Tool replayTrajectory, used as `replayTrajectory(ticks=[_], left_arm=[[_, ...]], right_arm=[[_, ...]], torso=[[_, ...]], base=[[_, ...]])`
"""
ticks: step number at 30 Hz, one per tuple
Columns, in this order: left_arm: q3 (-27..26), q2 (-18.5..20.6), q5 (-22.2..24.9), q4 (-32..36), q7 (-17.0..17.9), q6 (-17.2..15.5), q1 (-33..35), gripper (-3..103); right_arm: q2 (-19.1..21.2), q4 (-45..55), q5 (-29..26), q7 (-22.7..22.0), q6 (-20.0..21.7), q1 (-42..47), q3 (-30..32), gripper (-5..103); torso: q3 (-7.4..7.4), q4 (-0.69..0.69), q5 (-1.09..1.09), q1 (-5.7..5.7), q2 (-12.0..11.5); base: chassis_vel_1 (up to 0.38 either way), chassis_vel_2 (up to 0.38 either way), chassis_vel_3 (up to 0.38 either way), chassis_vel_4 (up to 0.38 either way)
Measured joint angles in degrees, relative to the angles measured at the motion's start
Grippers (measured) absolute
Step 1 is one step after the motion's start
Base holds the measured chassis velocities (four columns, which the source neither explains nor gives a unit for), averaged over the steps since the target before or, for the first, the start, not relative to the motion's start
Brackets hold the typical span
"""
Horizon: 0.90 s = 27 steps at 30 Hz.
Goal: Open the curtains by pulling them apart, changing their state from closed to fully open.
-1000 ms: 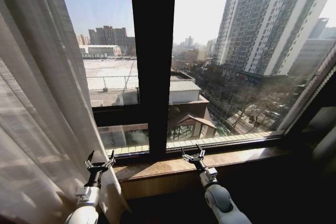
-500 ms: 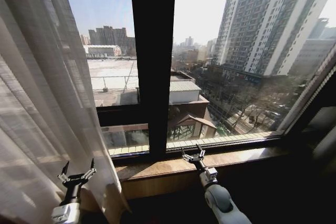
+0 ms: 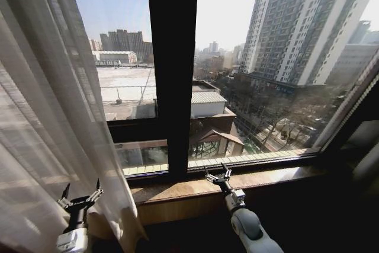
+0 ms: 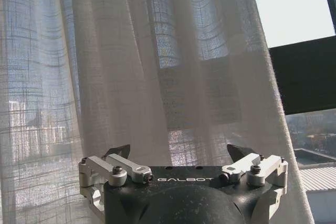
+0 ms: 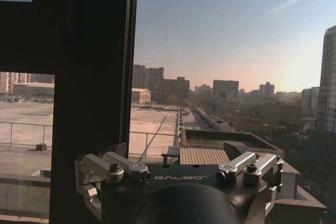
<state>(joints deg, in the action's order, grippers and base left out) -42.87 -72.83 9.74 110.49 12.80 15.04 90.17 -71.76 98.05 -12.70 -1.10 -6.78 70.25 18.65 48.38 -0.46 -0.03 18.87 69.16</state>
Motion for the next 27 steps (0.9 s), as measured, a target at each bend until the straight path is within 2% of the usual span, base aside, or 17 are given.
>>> replayTrajectory(ticks=[5, 8, 27], left_arm=[[3.00, 2.25, 3.31, -3.59, -5.01, 1.50, -4.27, 100], [5.31, 2.86, 4.51, -4.58, -6.67, 1.83, -5.81, 100], [12.37, 2.05, 3.77, -10.49, -8.28, 0.84, -11.19, 100]], right_arm=[[0.00, 0.00, 0.00, 0.00, 0.00, 0.00, 0.01, 100], [0.00, 0.00, 0.00, 0.00, 0.00, 0.00, 0.00, 100], [0.00, 0.00, 0.00, 0.00, 0.00, 0.00, 0.00, 100]], torso=[[0.00, -0.01, 0.02, 0.00, 0.00], [0.00, 0.00, 0.01, 0.01, 0.00], [0.00, 0.00, 0.01, 0.01, 0.00]], base=[[0.000, 0.000, 0.000, 0.000], [0.000, 0.000, 0.000, 0.000], [0.000, 0.000, 0.000, 0.000]])
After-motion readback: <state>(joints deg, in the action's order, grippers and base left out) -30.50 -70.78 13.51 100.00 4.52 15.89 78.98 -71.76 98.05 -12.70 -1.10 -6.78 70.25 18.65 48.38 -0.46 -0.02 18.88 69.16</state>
